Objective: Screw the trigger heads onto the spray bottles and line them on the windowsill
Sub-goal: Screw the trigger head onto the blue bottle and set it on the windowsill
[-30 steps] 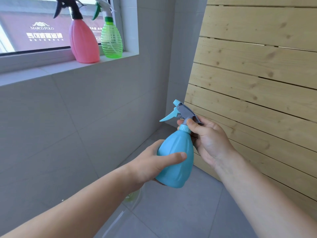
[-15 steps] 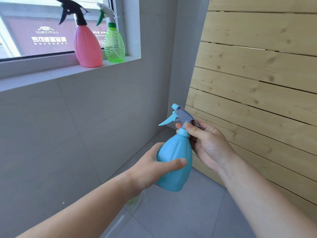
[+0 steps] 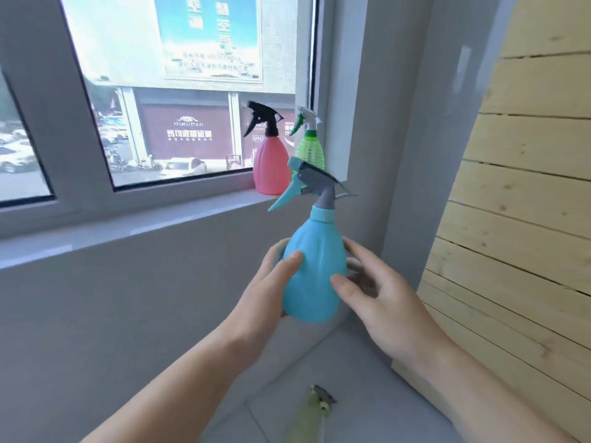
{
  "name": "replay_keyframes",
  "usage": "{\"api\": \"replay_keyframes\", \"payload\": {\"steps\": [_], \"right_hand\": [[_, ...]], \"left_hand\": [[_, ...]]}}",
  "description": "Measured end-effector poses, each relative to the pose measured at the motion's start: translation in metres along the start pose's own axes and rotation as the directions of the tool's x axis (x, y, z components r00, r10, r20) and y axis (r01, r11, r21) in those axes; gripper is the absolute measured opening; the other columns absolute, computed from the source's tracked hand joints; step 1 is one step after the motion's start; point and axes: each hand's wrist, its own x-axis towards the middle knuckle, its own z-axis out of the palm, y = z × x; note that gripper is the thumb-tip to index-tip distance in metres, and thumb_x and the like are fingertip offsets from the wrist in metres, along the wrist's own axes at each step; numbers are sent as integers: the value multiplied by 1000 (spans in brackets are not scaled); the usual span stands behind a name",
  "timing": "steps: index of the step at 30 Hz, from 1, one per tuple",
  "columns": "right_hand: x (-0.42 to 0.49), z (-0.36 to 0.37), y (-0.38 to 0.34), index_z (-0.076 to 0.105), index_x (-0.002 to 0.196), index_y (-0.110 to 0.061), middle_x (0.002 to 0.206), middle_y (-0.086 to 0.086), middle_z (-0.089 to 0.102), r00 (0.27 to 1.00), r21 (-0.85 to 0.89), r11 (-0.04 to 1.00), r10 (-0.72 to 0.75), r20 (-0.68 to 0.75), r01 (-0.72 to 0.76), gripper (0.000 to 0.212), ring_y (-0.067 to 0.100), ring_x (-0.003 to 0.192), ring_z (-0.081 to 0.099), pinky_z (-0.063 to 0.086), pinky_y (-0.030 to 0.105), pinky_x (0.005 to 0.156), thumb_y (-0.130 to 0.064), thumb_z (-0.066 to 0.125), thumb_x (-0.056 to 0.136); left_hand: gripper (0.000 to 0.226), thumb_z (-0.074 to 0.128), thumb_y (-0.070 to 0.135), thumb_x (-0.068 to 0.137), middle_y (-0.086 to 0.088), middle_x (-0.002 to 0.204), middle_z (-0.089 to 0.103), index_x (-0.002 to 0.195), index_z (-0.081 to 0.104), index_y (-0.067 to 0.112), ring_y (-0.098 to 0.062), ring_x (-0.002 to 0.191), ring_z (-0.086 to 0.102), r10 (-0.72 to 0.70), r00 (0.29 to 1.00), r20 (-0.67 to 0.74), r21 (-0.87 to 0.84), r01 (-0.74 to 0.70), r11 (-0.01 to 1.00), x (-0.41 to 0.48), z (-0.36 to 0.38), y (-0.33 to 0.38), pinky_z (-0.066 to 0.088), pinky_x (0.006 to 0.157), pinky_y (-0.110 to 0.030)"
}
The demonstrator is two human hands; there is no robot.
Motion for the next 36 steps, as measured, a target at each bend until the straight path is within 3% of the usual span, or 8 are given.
{"api": "replay_keyframes", "payload": {"steps": [6,10,13,16,20,26,32,36], "right_hand": [[101,60,-30,37,147,-46,122,-10,67,993,12,996,-85,80,84,63,7,109,67,54,22,88,-29,65,93],[169,93,-44,35,149,-42,136,-5,61,981,-8,989,-145,126,147,65,14,117,63,54,38,98,-26,63,93],[203,111,-51,25,155,-38,146,-8,52,979,-47,987,-149,139,157,71,16,123,59,50,38,104,-28,62,95],[223,121,-47,25,154,-40,147,-8,52,982,-58,987,-144,122,152,73,18,123,60,49,40,104,-33,63,93],[241,133,-33,29,153,-38,147,-4,53,986,-52,991,-120,113,127,71,18,126,58,49,40,105,-28,65,93],[256,146,-22,31,153,-38,147,-2,55,988,-45,990,-128,88,132,74,16,132,54,47,42,108,-32,66,88],[263,144,-15,37,150,-37,140,4,60,993,5,994,-112,43,112,68,17,126,58,50,42,104,-28,67,89],[261,143,-12,33,151,-41,146,0,55,992,-41,992,-114,51,117,71,16,133,53,47,42,108,-35,65,88]], "left_hand": [[37,45,32,109,1,136,68,145,49,34,-16,118,69,135,981,-140,99,-122,988,49,-62,43,55,102,-42],[39,47,36,108,13,118,68,147,47,32,19,80,68,185,960,-212,244,-131,961,82,-103,68,50,62,-2],[44,49,40,107,12,112,68,149,46,29,4,98,67,198,949,-246,309,-116,944,105,-127,83,46,69,-13],[45,51,36,107,8,109,71,150,46,27,1,88,66,190,947,-261,311,-103,945,126,-144,87,45,69,-16],[51,54,32,106,-4,125,70,155,42,24,-7,90,70,158,953,-259,320,-69,945,146,-160,81,53,58,-9],[57,57,29,105,-17,133,70,159,38,26,-32,119,70,130,953,-273,274,-53,960,164,-169,72,55,105,-45],[77,63,51,84,-12,148,61,156,41,33,-31,126,65,156,935,-320,323,-47,945,180,-169,68,51,111,-50],[74,60,48,91,-12,152,56,160,35,34,-31,134,59,153,929,-336,367,-21,930,180,-164,67,46,115,-49]]}}
